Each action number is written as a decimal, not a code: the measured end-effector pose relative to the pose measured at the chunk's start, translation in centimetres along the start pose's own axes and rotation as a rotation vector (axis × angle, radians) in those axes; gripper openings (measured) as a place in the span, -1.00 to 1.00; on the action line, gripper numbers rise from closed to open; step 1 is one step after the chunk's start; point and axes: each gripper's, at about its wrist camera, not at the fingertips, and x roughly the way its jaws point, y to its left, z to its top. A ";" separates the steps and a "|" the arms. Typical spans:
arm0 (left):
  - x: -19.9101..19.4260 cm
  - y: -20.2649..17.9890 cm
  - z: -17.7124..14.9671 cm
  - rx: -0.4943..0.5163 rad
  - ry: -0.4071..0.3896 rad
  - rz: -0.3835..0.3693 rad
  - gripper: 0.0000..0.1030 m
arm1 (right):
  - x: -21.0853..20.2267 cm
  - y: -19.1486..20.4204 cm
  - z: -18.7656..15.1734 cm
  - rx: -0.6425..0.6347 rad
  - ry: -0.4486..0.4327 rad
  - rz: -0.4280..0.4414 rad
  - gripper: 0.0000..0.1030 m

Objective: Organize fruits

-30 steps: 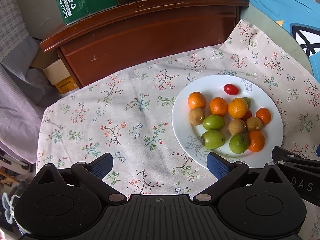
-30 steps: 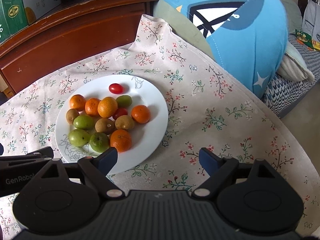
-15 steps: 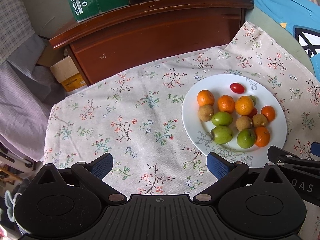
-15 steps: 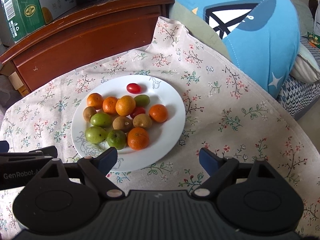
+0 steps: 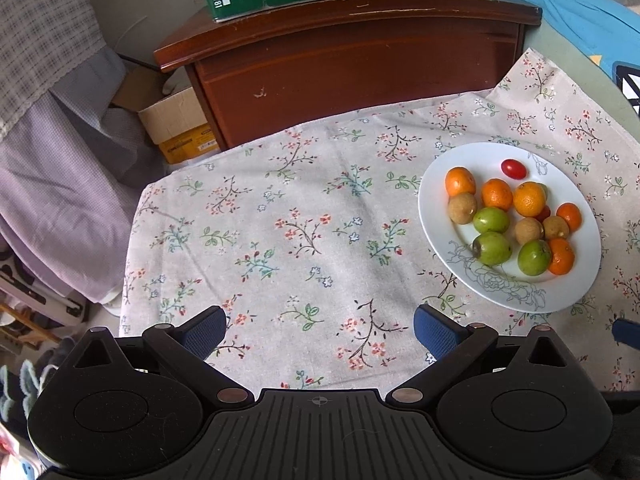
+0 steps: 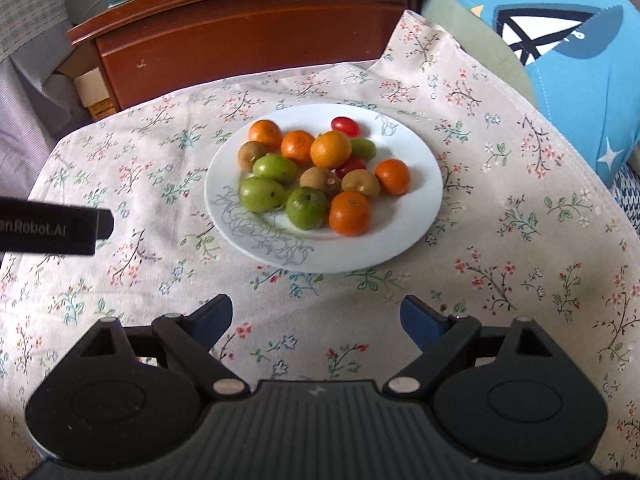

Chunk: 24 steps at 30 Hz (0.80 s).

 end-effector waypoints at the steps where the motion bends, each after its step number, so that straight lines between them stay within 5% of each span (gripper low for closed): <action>1: -0.2 0.2 -0.1 -0.005 -0.001 0.001 0.96 | 0.0 0.4 -0.4 -0.005 0.003 0.022 0.76; 6: -1.3 1.4 -0.6 -0.019 -0.021 -0.001 0.96 | 0.2 3.5 -2.7 -0.079 0.017 0.093 0.76; 15: -1.9 3.3 -2.0 -0.060 -0.015 -0.003 0.96 | 1.0 6.8 -4.7 -0.177 -0.079 -0.002 0.96; 24: -1.5 3.6 -2.5 -0.063 -0.002 0.003 0.96 | 1.9 6.9 -5.0 -0.120 -0.205 -0.013 0.97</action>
